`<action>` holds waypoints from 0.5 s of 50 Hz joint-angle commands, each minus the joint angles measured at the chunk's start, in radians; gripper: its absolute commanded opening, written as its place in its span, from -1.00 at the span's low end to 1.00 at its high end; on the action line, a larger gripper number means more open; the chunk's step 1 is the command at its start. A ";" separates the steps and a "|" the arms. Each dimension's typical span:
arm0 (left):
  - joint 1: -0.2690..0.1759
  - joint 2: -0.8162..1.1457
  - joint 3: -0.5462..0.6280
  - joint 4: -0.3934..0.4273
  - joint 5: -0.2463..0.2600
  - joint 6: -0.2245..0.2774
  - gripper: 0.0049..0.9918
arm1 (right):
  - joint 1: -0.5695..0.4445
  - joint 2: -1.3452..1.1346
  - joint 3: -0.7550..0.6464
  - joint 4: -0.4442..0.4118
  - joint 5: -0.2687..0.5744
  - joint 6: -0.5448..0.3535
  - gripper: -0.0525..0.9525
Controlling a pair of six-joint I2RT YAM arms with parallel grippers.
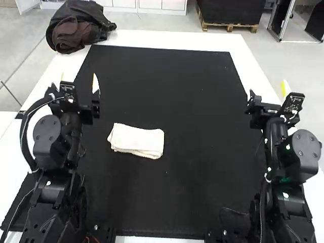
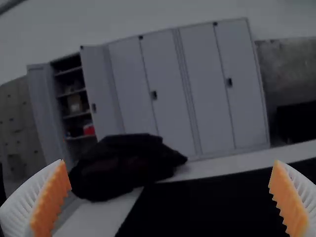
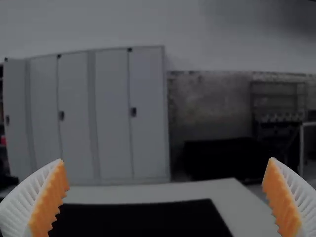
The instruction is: Fold the towel.
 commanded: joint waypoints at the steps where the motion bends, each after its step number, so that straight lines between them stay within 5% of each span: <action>1: 0.000 -0.008 -0.002 -0.047 -0.015 -0.021 0.90 | -0.015 -0.005 -0.004 -0.085 0.059 0.132 0.91; 12: 0.002 -0.007 -0.004 -0.259 0.036 -0.188 0.91 | -0.015 -0.005 -0.004 -0.346 0.124 -0.057 0.92; 16: 0.006 -0.008 -0.004 -0.296 0.034 -0.193 0.93 | -0.015 -0.005 -0.004 -0.421 0.125 -0.075 0.92; 25: 0.002 -0.008 -0.004 -0.297 0.036 -0.193 0.94 | -0.014 -0.006 -0.004 -0.426 0.102 -0.091 0.92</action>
